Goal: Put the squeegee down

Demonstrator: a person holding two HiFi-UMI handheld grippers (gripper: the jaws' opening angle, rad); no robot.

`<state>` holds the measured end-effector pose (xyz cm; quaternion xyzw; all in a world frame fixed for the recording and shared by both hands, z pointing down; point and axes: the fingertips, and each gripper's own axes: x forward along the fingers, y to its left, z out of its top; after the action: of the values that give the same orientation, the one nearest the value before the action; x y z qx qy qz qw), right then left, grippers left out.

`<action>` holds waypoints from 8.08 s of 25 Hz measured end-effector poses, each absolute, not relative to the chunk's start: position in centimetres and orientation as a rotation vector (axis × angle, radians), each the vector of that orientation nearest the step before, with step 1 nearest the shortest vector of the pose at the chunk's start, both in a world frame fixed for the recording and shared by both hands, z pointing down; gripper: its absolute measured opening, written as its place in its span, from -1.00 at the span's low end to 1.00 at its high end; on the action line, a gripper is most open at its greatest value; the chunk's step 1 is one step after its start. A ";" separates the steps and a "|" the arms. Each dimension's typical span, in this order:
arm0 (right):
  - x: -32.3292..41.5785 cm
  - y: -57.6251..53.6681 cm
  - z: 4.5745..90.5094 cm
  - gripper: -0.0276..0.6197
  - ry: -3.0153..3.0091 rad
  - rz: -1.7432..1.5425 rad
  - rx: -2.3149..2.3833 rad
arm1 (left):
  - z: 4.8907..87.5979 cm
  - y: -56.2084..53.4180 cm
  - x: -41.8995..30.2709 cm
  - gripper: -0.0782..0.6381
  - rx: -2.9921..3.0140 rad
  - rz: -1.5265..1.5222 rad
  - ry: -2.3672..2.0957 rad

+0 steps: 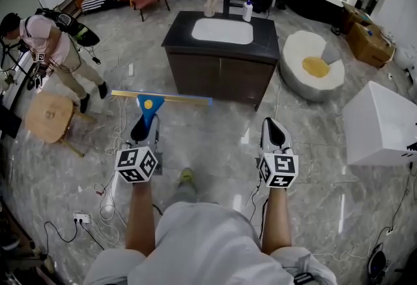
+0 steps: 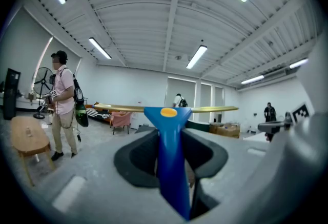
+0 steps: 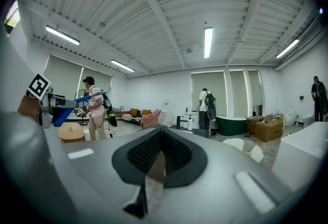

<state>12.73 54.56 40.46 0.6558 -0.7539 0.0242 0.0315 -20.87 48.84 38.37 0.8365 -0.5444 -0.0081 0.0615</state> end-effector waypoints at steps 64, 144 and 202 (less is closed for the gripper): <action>3.8 2.4 39.7 -0.91 -2.208 0.035 2.045 | 40.6 -6.6 -28.1 -0.42 2.545 -0.028 -1.500; 19.5 -55.4 55.4 -0.91 -2.095 0.399 1.963 | 69.8 -67.6 -12.6 -0.41 2.115 0.688 -1.421; 19.3 -48.3 49.5 -0.91 -2.161 0.329 1.977 | 61.0 -59.7 -12.5 -0.41 2.201 0.586 -1.472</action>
<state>19.26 -48.32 49.52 0.6676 -0.7298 0.1111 0.0970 -12.51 -59.73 60.96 0.7930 -0.5302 0.2112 0.2133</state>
